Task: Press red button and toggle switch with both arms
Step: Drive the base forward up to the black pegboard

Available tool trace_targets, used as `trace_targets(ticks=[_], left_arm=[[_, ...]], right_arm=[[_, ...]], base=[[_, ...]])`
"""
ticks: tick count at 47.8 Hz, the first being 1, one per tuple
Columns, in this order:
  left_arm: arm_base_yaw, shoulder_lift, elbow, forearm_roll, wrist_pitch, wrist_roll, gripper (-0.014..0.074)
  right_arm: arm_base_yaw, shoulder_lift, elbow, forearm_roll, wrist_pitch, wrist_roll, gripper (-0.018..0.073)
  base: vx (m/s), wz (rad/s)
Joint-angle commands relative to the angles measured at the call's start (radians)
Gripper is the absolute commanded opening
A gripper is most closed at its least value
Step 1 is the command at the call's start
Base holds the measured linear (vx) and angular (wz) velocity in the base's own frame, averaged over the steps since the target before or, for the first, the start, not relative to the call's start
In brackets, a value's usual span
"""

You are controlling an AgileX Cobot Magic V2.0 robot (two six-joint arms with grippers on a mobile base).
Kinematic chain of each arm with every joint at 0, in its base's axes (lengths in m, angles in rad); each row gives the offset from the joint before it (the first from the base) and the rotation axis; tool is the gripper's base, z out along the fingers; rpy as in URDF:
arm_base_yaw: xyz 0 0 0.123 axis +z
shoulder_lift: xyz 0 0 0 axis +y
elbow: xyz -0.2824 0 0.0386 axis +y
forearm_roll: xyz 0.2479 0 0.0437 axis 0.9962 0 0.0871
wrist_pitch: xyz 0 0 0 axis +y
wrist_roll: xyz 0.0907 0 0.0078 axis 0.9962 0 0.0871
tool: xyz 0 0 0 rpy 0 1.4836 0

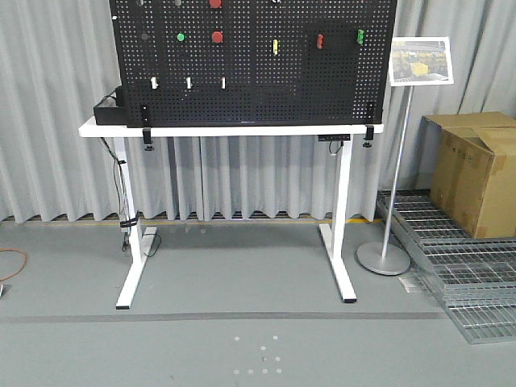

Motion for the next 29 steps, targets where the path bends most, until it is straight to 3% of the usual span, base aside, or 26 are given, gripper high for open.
trace_targets(ticks=[1, 16, 29], left_arm=[[-0.001, -0.016, 0.032, -0.007, -0.081, -0.002, 0.0002], [-0.001, -0.016, 0.032, -0.007, -0.081, -0.002, 0.0002], [-0.001, -0.016, 0.032, -0.007, -0.081, -0.002, 0.0002]], right_arm=[[-0.006, -0.017, 0.011, -0.011, -0.084, -0.005, -0.0003], [-0.006, -0.017, 0.011, -0.011, -0.084, -0.005, -0.0003], [-0.006, -0.017, 0.011, -0.011, -0.084, -0.005, -0.0003]], base=[[0.02, -0.01], [0.09, -0.01], [0.28, -0.01]])
